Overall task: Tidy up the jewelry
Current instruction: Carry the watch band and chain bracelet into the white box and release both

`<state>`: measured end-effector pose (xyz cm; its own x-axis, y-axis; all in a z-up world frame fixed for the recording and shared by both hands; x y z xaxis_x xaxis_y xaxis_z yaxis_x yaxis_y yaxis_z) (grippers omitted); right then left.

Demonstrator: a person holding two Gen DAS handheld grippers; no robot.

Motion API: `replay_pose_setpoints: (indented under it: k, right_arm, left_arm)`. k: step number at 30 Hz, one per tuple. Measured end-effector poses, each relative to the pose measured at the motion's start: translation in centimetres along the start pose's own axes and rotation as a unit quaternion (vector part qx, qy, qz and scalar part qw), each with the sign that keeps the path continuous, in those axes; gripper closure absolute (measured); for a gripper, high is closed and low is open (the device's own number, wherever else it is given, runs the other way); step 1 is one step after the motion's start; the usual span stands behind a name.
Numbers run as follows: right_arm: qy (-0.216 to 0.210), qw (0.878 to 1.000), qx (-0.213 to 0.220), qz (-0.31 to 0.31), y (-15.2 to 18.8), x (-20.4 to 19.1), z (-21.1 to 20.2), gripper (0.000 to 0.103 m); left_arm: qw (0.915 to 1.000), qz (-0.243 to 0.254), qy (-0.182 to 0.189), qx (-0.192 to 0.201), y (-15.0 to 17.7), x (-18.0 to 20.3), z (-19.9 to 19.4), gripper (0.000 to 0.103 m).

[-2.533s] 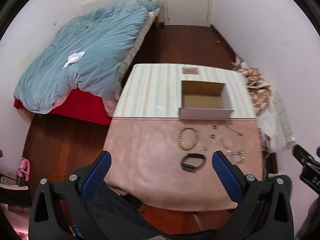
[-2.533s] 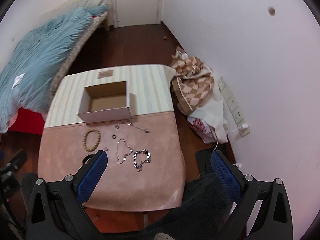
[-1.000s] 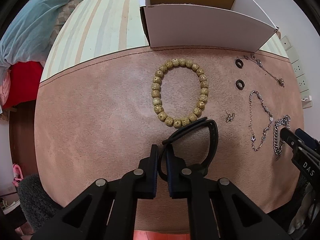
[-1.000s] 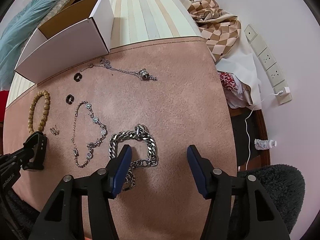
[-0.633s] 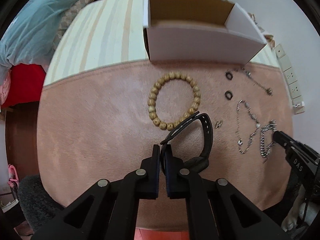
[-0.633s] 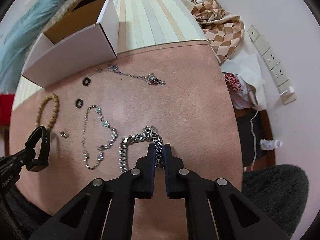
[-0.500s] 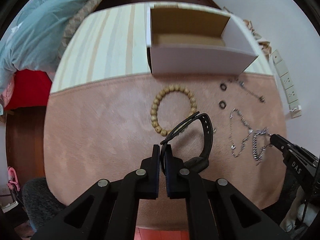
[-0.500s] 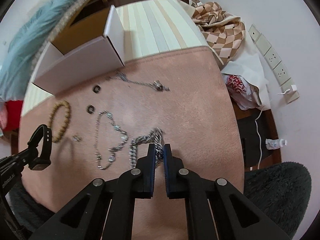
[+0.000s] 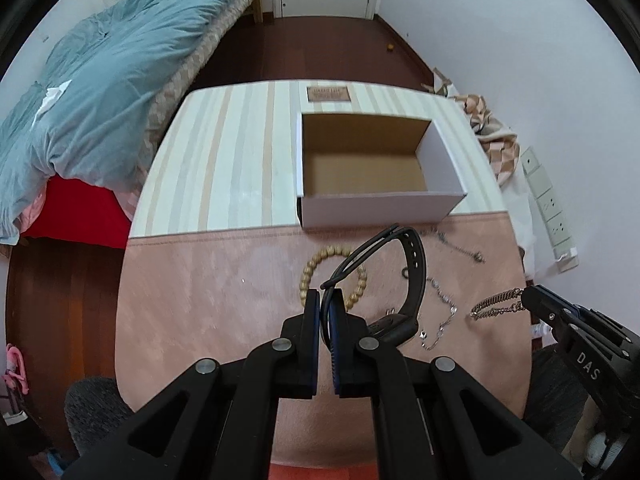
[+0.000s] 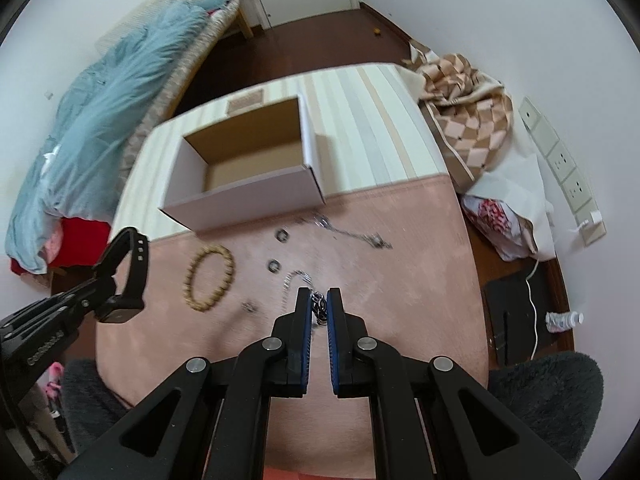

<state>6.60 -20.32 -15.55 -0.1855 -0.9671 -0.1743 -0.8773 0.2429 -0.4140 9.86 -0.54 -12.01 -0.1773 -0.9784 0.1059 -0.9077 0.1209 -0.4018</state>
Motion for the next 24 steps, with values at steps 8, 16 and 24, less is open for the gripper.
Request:
replay_pose_setpoints:
  k: [8,16,24]
  right_arm:
    - [-0.036,0.999,0.036,-0.019,-4.8,-2.0,-3.4,0.096]
    - [-0.058,0.995,0.068,-0.053,-11.8,-5.0,-3.9,0.098]
    - [-0.066,0.996,0.022,-0.053,-17.0,-5.8,2.3,0.098]
  left_arm:
    - [0.9997,-0.011,0.007,0.020,-2.5,-0.6,-0.9,0.101]
    - [0.9991,-0.014,0.024,0.034,-7.9,-0.8,-0.2,0.101]
    - [0.9989,-0.017,0.042,-0.013,-13.0,-2.0,5.5,0.101]
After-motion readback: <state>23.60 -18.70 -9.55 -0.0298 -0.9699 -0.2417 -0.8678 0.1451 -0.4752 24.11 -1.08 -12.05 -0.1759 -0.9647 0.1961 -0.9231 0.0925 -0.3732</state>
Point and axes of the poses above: each gripper's, at about its wrist camera, not at the fingertips, and z roughly the way its jaws point, x to its right, y to its underside, the point moved 2 cm from there along z, roughly the way its jaws point, and after that the axes turned 3 degrees about y, right-handed, at the moved point
